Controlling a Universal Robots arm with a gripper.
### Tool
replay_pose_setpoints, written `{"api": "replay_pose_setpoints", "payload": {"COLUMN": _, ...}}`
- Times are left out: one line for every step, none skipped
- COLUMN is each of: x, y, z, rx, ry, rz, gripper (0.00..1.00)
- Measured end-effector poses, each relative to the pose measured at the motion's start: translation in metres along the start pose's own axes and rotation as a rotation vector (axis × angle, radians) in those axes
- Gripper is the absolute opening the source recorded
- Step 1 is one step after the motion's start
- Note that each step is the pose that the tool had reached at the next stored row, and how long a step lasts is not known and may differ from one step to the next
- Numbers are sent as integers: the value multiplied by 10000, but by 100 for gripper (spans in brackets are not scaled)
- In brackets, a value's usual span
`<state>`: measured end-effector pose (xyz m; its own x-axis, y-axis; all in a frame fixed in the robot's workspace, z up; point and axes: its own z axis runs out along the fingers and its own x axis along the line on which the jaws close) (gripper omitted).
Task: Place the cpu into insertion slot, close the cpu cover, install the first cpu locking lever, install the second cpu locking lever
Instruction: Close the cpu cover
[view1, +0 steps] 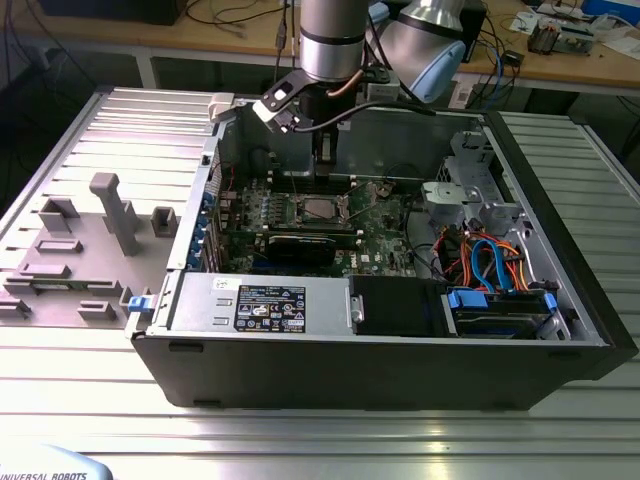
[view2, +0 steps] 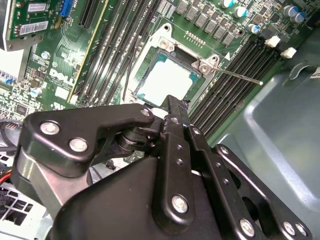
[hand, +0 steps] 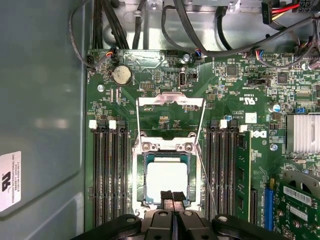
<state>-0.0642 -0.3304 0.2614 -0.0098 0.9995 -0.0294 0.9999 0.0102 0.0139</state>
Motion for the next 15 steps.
{"api": "replay_pose_setpoints", "payload": {"x": 0, "y": 0, "z": -5, "rx": -1, "ry": 2, "rz": 0, "gripper": 11}}
{"api": "replay_pose_setpoints", "payload": {"x": 0, "y": 0, "z": -6, "rx": -2, "ry": 3, "rz": 0, "gripper": 11}}
{"api": "replay_pose_setpoints", "payload": {"x": 0, "y": 0, "z": -7, "rx": 0, "ry": 1, "rz": 0, "gripper": 11}}
{"api": "replay_pose_setpoints", "payload": {"x": 0, "y": 0, "z": -7, "rx": 0, "ry": 1, "rz": -1, "gripper": 11}}
{"api": "replay_pose_setpoints", "payload": {"x": 0, "y": 0, "z": -8, "rx": -1, "ry": 1, "rz": 0, "gripper": 11}}
{"api": "replay_pose_setpoints", "payload": {"x": 0, "y": 0, "z": -9, "rx": 0, "ry": 0, "rz": 0, "gripper": 11}}
{"api": "replay_pose_setpoints", "payload": {"x": 0, "y": 0, "z": -9, "rx": 0, "ry": 0, "rz": -1, "gripper": 11}}
{"api": "replay_pose_setpoints", "payload": {"x": 0, "y": 1, "z": -9, "rx": 0, "ry": 0, "rz": 0, "gripper": 11}}
{"api": "replay_pose_setpoints", "payload": {"x": -1, "y": 4, "z": -9, "rx": 1, "ry": -1, "rz": -1, "gripper": 11}}
{"api": "replay_pose_setpoints", "payload": {"x": -1, "y": 6, "z": -9, "rx": 1, "ry": -1, "rz": -2, "gripper": 11}}
{"api": "replay_pose_setpoints", "payload": {"x": -1, "y": 8, "z": -9, "rx": 1, "ry": 0, "rz": -1, "gripper": 11}}
{"api": "replay_pose_setpoints", "payload": {"x": -1, "y": 11, "z": -9, "rx": 0, "ry": 0, "rz": -1, "gripper": 11}}
{"api": "replay_pose_setpoints", "payload": {"x": 0, "y": 14, "z": -9, "rx": 0, "ry": 0, "rz": 0, "gripper": 11}}
{"api": "replay_pose_setpoints", "payload": {"x": -1, "y": 19, "z": -9, "rx": 1, "ry": 0, "rz": 0, "gripper": 11}}
{"api": "replay_pose_setpoints", "payload": {"x": -1, "y": 22, "z": -9, "rx": 0, "ry": -1, "rz": -1, "gripper": 11}}
